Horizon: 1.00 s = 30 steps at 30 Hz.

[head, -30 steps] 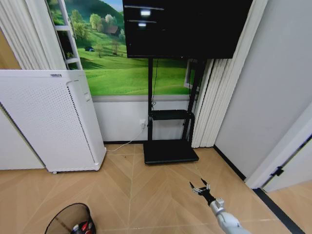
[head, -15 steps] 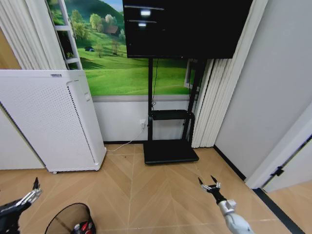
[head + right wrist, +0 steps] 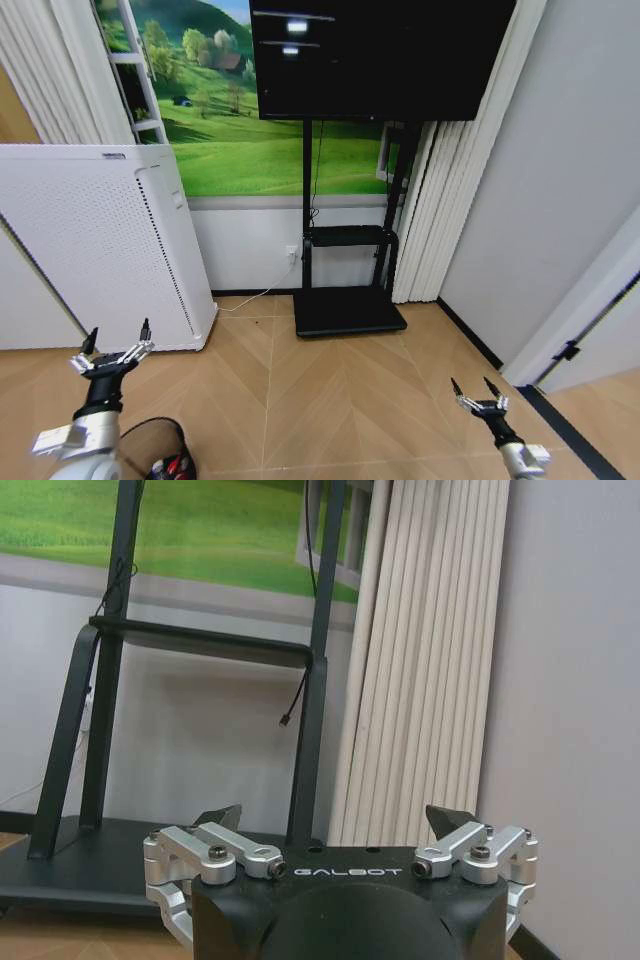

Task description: Pick up the trash bin and place the garbage on the floor into it.

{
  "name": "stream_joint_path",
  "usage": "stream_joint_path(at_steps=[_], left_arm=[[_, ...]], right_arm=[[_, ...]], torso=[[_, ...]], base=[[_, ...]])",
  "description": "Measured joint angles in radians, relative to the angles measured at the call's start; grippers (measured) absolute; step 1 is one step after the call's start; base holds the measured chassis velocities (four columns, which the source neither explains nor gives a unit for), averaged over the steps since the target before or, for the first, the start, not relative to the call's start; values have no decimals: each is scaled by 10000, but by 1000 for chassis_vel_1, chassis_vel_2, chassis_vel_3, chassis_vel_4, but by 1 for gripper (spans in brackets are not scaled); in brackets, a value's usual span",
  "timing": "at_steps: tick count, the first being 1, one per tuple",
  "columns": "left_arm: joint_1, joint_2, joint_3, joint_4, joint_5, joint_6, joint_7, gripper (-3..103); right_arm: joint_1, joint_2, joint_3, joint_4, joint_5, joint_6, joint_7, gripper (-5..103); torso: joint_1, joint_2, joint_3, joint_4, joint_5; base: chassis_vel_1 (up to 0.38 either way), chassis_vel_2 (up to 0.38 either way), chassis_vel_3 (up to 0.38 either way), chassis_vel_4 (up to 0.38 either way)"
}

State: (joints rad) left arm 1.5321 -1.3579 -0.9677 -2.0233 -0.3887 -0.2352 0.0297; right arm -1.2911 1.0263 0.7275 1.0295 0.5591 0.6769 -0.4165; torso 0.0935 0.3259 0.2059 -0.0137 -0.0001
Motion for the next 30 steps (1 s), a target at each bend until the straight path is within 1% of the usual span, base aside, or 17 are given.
stream_joint_path(at_steps=[4,6,8,10,11,13,16,19,25,28,29,30], left_arm=[[-48,-2,32,146,22,-1,18,100],[-99,54,35,293,138,-1,47,100],[-121,66,31,333,192,-6,49,100],[-219,62,13,536,456,-126,50,100],[-219,62,13,536,456,-126,50,100],[-257,53,40,642,523,-161,54,100],[-268,52,81,648,621,-161,58,100],[-337,4,137,633,748,-158,26,100],[-355,-12,171,593,775,-141,0,100],[-409,-48,244,426,793,27,-52,100],[-409,-48,244,426,793,27,-52,100],[-420,-36,246,422,784,55,-54,100]], right_arm=[[28,-60,-3,126,59,-63,13,100],[100,-96,-73,201,99,-140,27,100],[136,-99,-106,227,107,-171,34,100],[256,-100,-205,262,119,-231,58,100],[256,-100,-205,262,119,-231,58,100],[430,-67,-315,203,119,-240,74,100],[543,-22,-408,150,114,-242,83,100],[631,-23,-490,58,117,-245,80,100],[675,-29,-516,-12,117,-244,74,100],[879,-37,-606,-234,117,-216,53,100],[879,-37,-606,-234,117,-216,53,100],[902,-19,-622,-232,117,-216,53,100]], torso=[[35,112,78,0,1],[79,258,179,-2,0],[93,306,212,-2,1],[135,437,301,-2,1],[135,437,301,-2,1],[179,559,381,-2,-1],[224,682,459,-1,4],[265,815,551,-2,0],[284,876,593,-3,1],[368,1125,757,-2,1],[368,1125,757,-2,1],[397,1211,814,-2,0]], base=[[0,0,0,0],[0,0,0,0],[0,0,0,0],[0,0,0,0],[0,0,0,0],[0,0,0,0],[0,0,0,0],[0,0,0,0],[0,0,0,0],[0,0,0,0],[0,0,0,0],[0,0,0,0]])
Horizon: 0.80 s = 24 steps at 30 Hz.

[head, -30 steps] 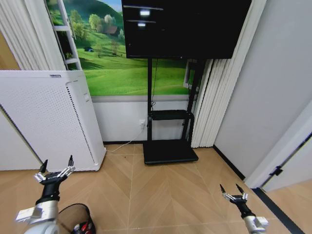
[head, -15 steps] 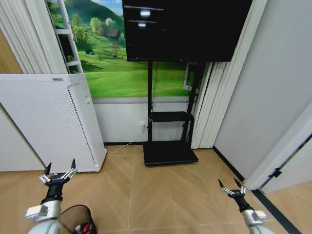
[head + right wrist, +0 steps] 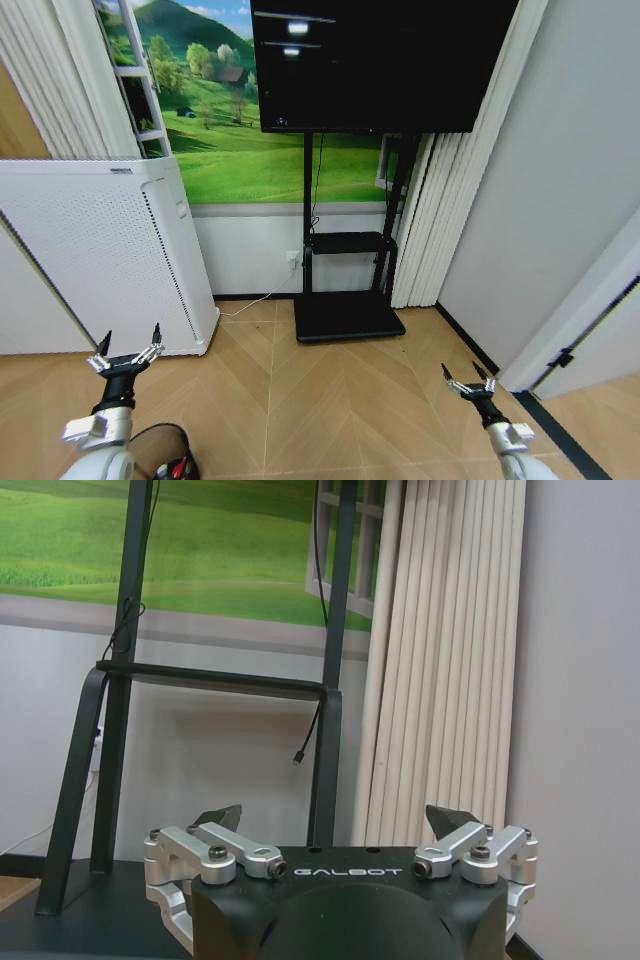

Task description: Pick up the trash bin and place the garbage on the floor into it.

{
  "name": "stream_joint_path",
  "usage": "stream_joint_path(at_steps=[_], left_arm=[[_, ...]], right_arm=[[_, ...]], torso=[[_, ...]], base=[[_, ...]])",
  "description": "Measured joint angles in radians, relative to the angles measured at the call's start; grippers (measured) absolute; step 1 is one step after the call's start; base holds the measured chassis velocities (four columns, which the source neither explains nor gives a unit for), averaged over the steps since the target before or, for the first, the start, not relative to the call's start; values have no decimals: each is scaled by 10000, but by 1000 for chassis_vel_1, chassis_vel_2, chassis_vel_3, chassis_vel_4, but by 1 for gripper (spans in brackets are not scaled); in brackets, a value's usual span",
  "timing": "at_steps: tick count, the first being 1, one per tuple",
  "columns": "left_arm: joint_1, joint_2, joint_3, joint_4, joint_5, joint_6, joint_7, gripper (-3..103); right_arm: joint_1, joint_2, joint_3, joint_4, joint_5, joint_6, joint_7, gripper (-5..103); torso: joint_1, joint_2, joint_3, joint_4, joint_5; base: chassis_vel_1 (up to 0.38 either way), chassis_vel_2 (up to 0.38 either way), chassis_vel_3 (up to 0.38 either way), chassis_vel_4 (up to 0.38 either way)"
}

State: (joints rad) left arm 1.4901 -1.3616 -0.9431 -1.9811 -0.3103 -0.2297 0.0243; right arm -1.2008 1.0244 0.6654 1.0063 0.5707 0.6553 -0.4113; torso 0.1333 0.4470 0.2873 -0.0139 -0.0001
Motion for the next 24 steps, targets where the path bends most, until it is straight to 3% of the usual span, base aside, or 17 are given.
stream_joint_path(at_steps=[24], left_arm=[[259,-93,-58,-333,-259,138,0,100]], right_arm=[[-357,90,64,400,-136,36,-46,100]], torso=[[409,1123,713,0,1]], base=[[0,0,0,0]])
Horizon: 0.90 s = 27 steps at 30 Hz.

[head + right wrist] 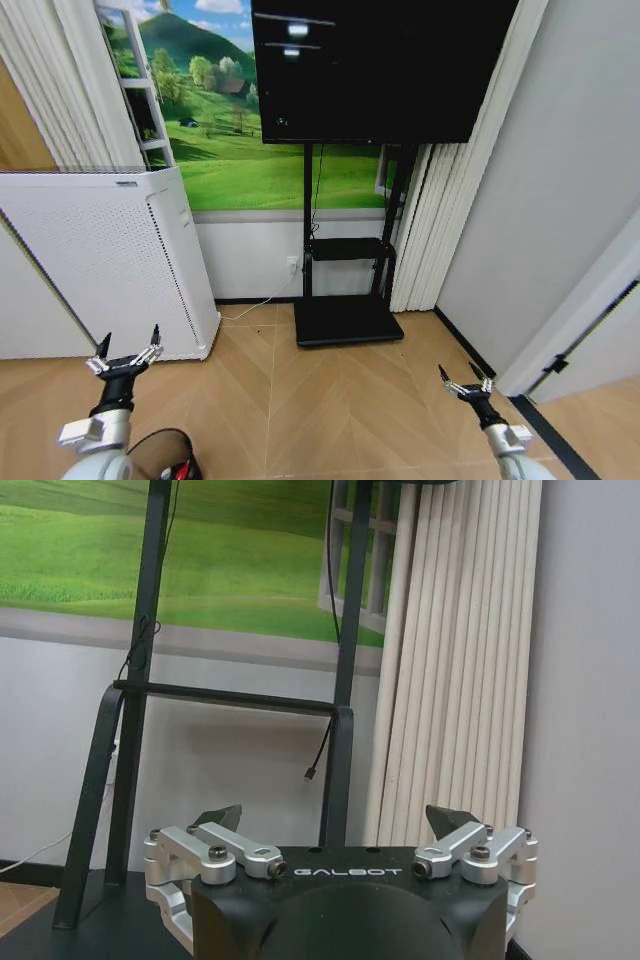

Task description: Pick up the trash bin and place the garbage on the floor into it.

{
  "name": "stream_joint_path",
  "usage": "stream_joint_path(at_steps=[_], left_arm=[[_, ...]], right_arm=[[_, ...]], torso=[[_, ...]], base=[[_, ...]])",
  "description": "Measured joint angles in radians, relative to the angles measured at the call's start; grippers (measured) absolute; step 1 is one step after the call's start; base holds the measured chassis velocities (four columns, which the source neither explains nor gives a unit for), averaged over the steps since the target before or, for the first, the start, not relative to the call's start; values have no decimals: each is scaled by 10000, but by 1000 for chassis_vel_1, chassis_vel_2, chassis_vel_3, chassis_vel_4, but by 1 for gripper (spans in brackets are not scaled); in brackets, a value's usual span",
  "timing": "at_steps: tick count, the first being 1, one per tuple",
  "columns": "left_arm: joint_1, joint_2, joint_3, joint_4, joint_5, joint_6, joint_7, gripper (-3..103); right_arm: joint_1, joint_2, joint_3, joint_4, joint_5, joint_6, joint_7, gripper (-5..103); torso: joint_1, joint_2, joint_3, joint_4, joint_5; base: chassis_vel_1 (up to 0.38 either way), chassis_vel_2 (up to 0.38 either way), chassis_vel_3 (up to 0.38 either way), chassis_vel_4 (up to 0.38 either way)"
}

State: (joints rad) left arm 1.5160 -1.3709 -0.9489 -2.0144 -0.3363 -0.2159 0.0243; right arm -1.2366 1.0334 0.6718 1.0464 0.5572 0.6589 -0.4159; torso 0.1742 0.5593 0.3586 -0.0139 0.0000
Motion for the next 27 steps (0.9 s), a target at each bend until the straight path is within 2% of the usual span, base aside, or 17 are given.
stream_joint_path(at_steps=[27], left_arm=[[184,23,-76,-334,-46,143,0,100]], right_arm=[[-229,-50,51,329,-100,25,-6,100]], torso=[[462,1159,695,0,0]], base=[[0,0,0,0]])
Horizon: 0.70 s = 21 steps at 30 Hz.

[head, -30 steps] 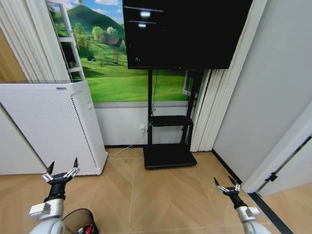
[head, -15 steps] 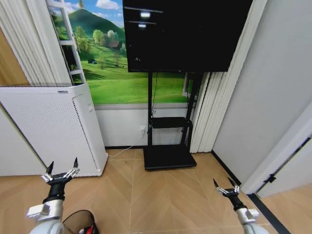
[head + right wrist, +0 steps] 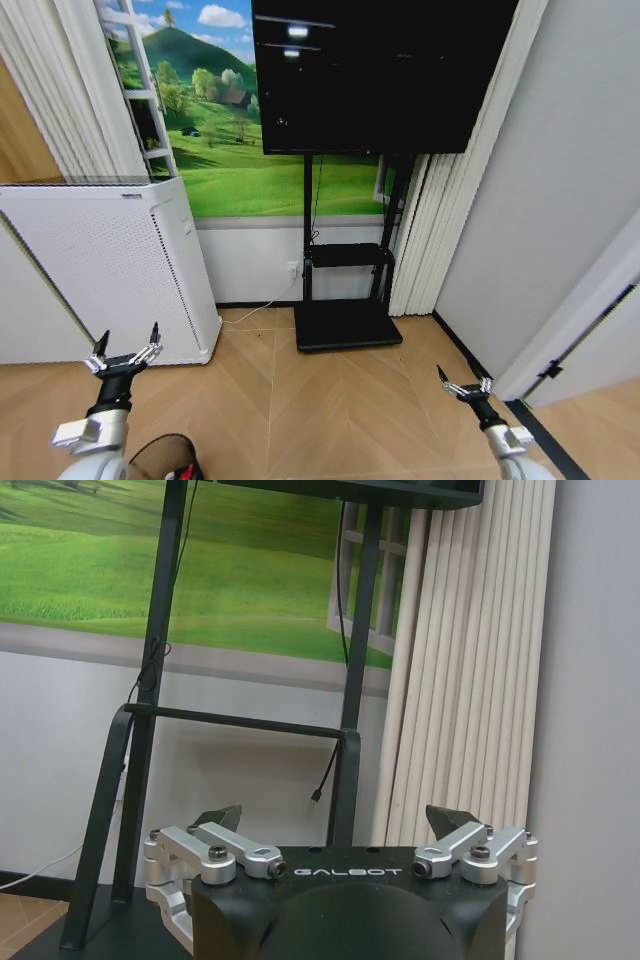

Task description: Pick up the trash bin and place the garbage on the floor into it.

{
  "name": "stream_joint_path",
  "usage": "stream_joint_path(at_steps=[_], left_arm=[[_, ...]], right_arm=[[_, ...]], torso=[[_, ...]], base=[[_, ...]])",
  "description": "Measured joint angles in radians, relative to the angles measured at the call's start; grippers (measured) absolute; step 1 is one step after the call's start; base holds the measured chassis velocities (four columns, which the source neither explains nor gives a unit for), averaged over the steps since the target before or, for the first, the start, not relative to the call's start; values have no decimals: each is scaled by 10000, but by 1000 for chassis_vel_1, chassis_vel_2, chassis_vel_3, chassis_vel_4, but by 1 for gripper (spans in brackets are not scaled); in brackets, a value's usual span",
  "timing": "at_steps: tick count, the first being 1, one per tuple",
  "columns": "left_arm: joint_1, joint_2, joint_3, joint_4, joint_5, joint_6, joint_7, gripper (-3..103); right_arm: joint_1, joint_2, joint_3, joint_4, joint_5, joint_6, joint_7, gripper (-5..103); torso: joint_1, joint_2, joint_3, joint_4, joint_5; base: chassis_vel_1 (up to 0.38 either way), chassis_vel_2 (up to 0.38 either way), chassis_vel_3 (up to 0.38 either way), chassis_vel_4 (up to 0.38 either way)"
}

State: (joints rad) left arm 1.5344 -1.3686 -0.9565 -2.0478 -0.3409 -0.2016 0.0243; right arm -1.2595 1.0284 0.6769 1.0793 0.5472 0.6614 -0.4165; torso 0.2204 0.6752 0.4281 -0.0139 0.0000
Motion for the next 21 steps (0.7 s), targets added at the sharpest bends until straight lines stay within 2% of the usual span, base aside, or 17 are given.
stream_joint_path(at_steps=[12,21], left_arm=[[35,-25,3,-102,41,-32,-23,100],[58,-21,12,-155,27,-88,-11,100]], right_arm=[[-39,-4,117,50,-112,62,-4,100],[-84,83,145,159,-187,-18,21,100]], torso=[[197,505,310,0,-1],[224,574,353,0,-1]], base=[[0,0,0,0],[0,0,0,0]])
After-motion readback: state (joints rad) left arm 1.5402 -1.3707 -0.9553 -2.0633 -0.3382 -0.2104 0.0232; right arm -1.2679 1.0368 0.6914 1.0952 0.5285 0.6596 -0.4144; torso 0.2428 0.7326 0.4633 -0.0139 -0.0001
